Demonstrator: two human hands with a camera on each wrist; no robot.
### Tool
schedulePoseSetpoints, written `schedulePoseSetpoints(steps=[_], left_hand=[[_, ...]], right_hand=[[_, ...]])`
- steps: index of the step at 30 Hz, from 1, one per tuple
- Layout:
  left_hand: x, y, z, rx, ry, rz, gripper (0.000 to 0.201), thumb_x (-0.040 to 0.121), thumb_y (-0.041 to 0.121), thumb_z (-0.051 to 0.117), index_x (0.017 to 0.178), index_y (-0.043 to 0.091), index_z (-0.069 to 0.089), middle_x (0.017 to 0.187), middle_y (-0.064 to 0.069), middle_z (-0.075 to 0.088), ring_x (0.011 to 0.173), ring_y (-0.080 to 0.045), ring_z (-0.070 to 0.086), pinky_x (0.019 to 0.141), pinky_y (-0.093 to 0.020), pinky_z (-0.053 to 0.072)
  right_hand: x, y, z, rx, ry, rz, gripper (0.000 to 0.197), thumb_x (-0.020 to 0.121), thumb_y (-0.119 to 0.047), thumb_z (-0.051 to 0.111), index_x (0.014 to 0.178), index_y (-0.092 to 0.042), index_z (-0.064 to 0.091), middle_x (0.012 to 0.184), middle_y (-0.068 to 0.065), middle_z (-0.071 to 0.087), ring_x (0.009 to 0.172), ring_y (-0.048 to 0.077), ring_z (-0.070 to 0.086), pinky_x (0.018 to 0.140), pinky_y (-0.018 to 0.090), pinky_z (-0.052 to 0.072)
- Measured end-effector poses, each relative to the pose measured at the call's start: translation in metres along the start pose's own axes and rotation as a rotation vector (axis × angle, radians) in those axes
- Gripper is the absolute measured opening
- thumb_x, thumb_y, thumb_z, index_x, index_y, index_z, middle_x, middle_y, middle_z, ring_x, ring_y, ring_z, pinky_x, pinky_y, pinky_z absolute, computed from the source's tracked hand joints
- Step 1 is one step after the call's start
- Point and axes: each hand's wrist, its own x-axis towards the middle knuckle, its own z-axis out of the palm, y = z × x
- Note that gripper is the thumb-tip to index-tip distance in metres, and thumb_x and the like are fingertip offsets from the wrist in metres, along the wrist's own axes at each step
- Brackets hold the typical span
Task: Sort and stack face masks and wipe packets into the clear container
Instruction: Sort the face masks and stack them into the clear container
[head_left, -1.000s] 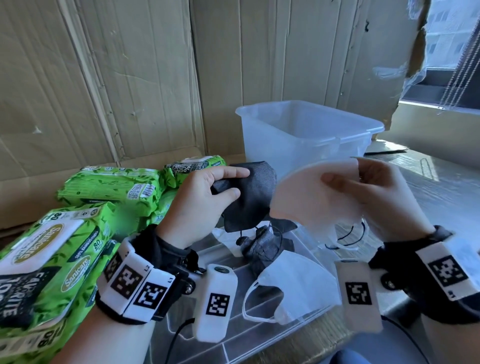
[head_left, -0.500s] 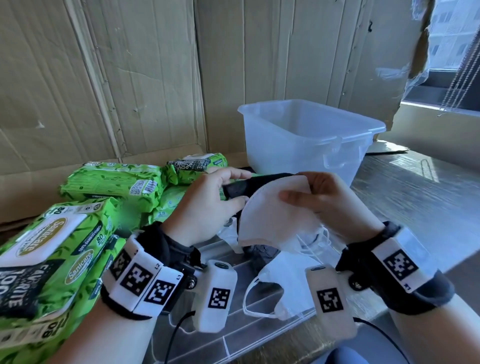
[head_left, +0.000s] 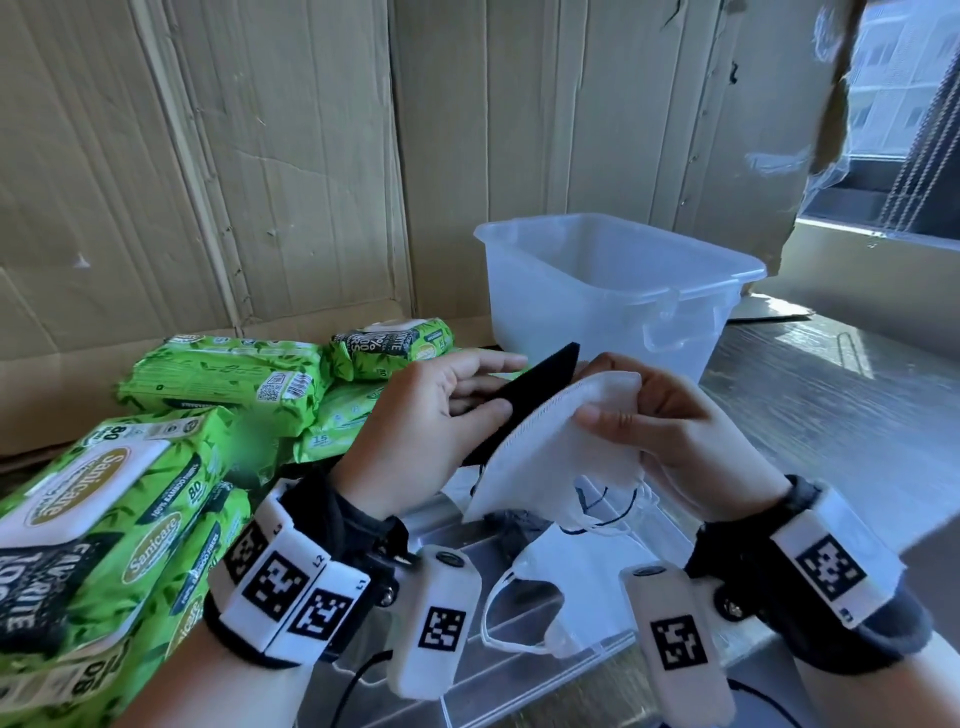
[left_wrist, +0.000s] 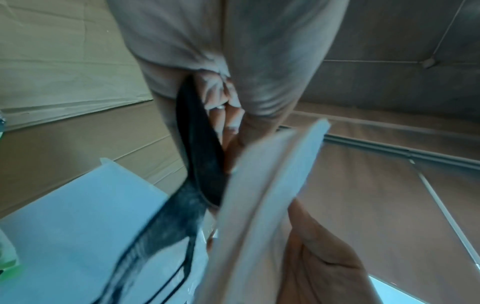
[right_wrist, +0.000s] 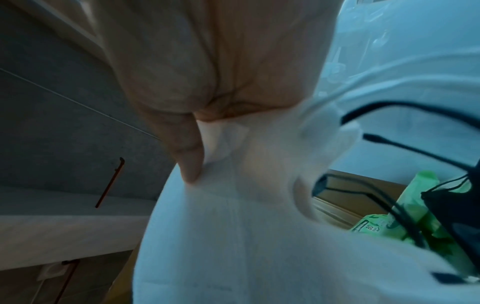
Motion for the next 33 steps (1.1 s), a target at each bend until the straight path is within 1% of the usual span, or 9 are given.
schedulePoseSetpoints(steps=[5, 8, 12, 15, 17, 24, 28, 31, 33], left_hand=[[-0.002, 0.000, 0.000, -0.014, -0.104, 0.021, 0.058, 0.071, -0.003, 0.075, 0.117, 0.026, 0.054, 0.105, -0.009, 0.069, 0.081, -0.010, 0.065, 0.078, -0.021, 0.054], [-0.002, -0.006, 0.003, 0.050, -0.083, 0.032, 0.078, 0.058, 0.007, 0.085, 0.121, 0.032, 0.047, 0.102, 0.002, 0.068, 0.092, -0.015, 0.067, 0.087, -0.025, 0.051], [0.000, -0.008, 0.001, 0.169, 0.001, 0.038, 0.055, 0.080, 0.006, 0.071, 0.121, 0.031, 0.047, 0.101, -0.001, 0.069, 0.095, -0.012, 0.065, 0.088, -0.030, 0.050], [0.001, -0.005, -0.005, 0.138, 0.038, 0.042, 0.051, 0.094, -0.002, 0.047, 0.124, 0.038, 0.045, 0.120, 0.010, 0.062, 0.106, 0.005, 0.056, 0.096, -0.015, 0.042], [0.003, -0.003, -0.006, 0.090, 0.023, 0.037, 0.056, 0.096, -0.004, 0.041, 0.128, 0.042, 0.043, 0.128, 0.012, 0.057, 0.114, -0.005, 0.054, 0.105, -0.025, 0.037], [0.000, 0.005, 0.000, -0.204, -0.019, -0.127, 0.049, 0.094, 0.006, 0.037, 0.074, 0.025, 0.077, 0.076, 0.010, 0.073, 0.079, -0.011, 0.064, 0.071, -0.023, 0.050], [0.001, 0.001, -0.005, -0.405, -0.129, -0.197, 0.040, 0.078, 0.042, 0.050, 0.088, 0.013, 0.075, 0.086, -0.009, 0.073, 0.077, -0.019, 0.068, 0.069, -0.031, 0.053], [0.001, 0.001, -0.002, -0.339, -0.098, -0.106, 0.010, 0.077, 0.012, 0.072, 0.086, 0.007, 0.072, 0.079, -0.006, 0.072, 0.069, -0.014, 0.067, 0.067, -0.024, 0.055], [0.001, 0.002, 0.001, -0.240, -0.055, -0.071, 0.024, 0.075, -0.007, 0.067, 0.091, 0.011, 0.069, 0.078, 0.001, 0.073, 0.070, -0.010, 0.067, 0.069, -0.022, 0.057]], right_hand=[[-0.004, 0.000, 0.002, -0.072, -0.034, 0.025, 0.032, 0.070, -0.025, 0.076, 0.098, -0.013, 0.066, 0.090, 0.001, 0.069, 0.084, 0.012, 0.062, 0.073, 0.019, 0.049], [-0.005, -0.004, 0.007, -0.135, -0.073, 0.027, 0.026, 0.077, -0.006, 0.057, 0.094, -0.020, 0.069, 0.099, -0.006, 0.070, 0.090, 0.004, 0.063, 0.077, 0.015, 0.046], [-0.006, -0.007, 0.008, -0.242, -0.099, 0.038, 0.023, 0.081, -0.010, 0.055, 0.092, -0.024, 0.068, 0.111, -0.009, 0.068, 0.096, 0.005, 0.062, 0.079, 0.015, 0.046], [-0.004, -0.005, 0.003, -0.271, 0.038, -0.012, 0.009, 0.079, -0.016, 0.059, 0.084, -0.009, 0.063, 0.078, 0.000, 0.067, 0.070, 0.015, 0.060, 0.061, 0.020, 0.048], [-0.003, -0.003, 0.000, -0.220, 0.174, -0.059, 0.006, 0.074, -0.015, 0.064, 0.077, -0.010, 0.063, 0.067, 0.001, 0.062, 0.060, 0.014, 0.055, 0.053, 0.020, 0.045], [0.004, -0.002, 0.009, -0.080, 0.317, -0.070, 0.045, 0.065, -0.011, 0.068, 0.109, -0.014, 0.058, 0.076, 0.005, 0.071, 0.066, 0.016, 0.064, 0.060, 0.027, 0.055], [0.008, 0.002, 0.013, -0.182, 0.385, -0.075, 0.047, 0.072, -0.005, 0.069, 0.113, -0.021, 0.053, 0.076, 0.006, 0.071, 0.068, 0.018, 0.065, 0.066, 0.036, 0.055], [0.008, 0.001, 0.013, -0.226, 0.389, -0.124, 0.043, 0.076, 0.002, 0.068, 0.107, -0.025, 0.056, 0.072, 0.007, 0.069, 0.064, 0.019, 0.063, 0.062, 0.037, 0.054], [0.007, 0.001, 0.013, -0.319, 0.371, -0.163, 0.038, 0.076, -0.001, 0.071, 0.099, -0.029, 0.061, 0.067, 0.004, 0.067, 0.060, 0.016, 0.060, 0.059, 0.036, 0.052]])
